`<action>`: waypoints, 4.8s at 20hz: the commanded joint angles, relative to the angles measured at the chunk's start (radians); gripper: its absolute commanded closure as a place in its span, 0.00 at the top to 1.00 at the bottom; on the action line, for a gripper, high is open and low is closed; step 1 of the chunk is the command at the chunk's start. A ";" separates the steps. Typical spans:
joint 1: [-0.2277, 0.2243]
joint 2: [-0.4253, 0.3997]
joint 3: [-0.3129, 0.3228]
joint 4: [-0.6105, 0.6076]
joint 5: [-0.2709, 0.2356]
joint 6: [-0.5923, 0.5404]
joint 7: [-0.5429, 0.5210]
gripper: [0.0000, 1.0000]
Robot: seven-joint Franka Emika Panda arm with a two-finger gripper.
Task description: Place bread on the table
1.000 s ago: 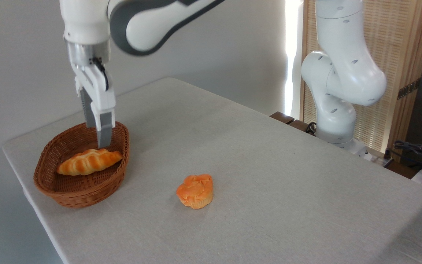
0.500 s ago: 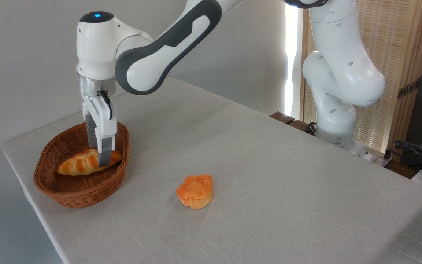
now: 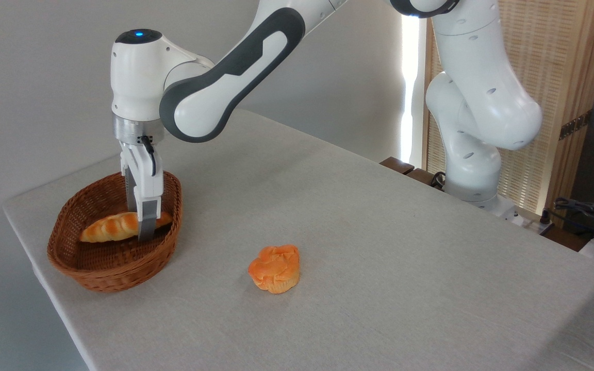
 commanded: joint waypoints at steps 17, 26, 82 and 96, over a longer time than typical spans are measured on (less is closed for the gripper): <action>0.009 -0.013 -0.018 0.008 0.029 0.018 -0.166 0.08; 0.025 -0.027 -0.018 0.012 0.023 0.015 -0.166 0.02; 0.210 -0.316 0.234 0.229 -0.058 -0.786 0.295 1.00; 0.224 -0.323 0.247 0.227 -0.100 -0.832 0.273 1.00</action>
